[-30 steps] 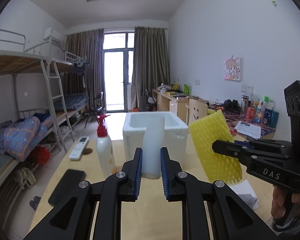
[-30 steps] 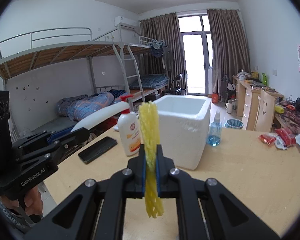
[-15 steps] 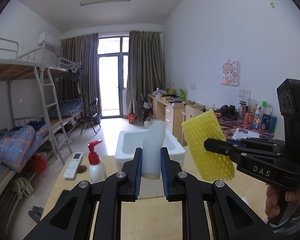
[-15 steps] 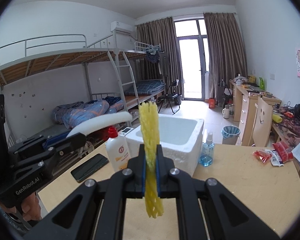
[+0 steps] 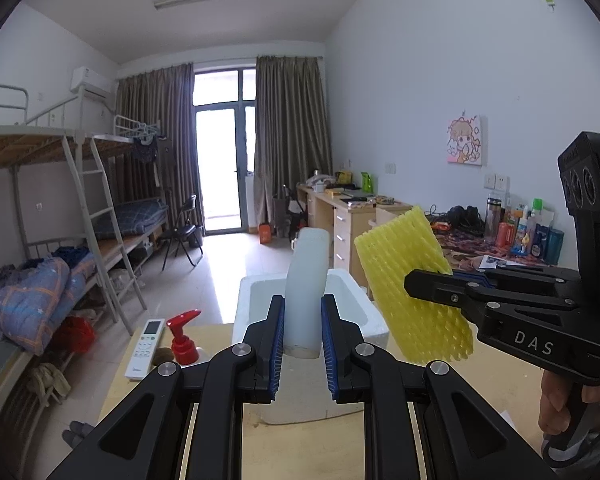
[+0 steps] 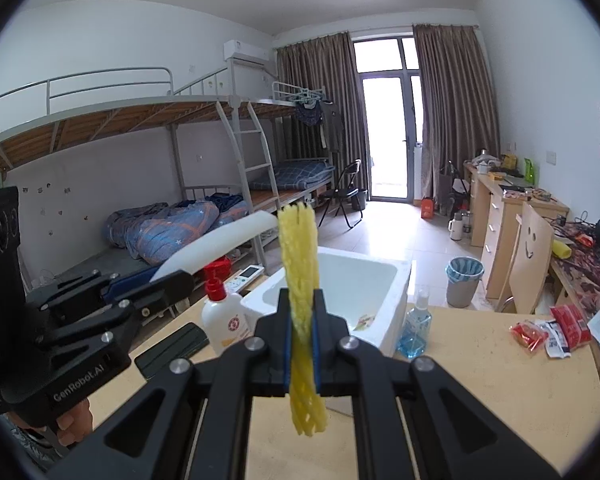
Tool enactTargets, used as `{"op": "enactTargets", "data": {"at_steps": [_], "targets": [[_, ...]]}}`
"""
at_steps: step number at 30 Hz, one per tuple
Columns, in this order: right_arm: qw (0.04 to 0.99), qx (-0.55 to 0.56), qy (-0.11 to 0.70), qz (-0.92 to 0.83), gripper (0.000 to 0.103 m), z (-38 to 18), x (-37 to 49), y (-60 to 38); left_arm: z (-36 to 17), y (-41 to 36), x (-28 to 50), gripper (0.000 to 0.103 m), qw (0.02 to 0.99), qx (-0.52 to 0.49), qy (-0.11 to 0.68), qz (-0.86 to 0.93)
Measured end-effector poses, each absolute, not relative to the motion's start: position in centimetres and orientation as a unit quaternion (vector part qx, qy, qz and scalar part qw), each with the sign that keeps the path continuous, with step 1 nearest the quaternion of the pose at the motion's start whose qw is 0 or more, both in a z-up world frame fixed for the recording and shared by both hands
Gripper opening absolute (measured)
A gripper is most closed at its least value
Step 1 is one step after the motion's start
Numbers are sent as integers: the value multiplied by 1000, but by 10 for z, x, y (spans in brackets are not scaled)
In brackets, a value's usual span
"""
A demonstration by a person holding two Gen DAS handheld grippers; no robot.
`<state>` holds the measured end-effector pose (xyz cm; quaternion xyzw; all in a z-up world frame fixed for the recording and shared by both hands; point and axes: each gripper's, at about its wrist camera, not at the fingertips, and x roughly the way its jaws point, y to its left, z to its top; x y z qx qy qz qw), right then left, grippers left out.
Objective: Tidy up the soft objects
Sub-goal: 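Carry the white tube and yellow net in both tools over the foam box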
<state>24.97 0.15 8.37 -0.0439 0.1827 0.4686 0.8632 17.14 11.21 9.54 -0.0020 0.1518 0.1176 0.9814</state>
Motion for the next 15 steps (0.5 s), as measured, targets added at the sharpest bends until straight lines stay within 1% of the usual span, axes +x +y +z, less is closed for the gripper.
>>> {"op": "enactTargets", "data": {"at_steps": [15], "targets": [[865,-49,200,458,10,83,291,25,96,133,221,19,978,-5,172,121]]}}
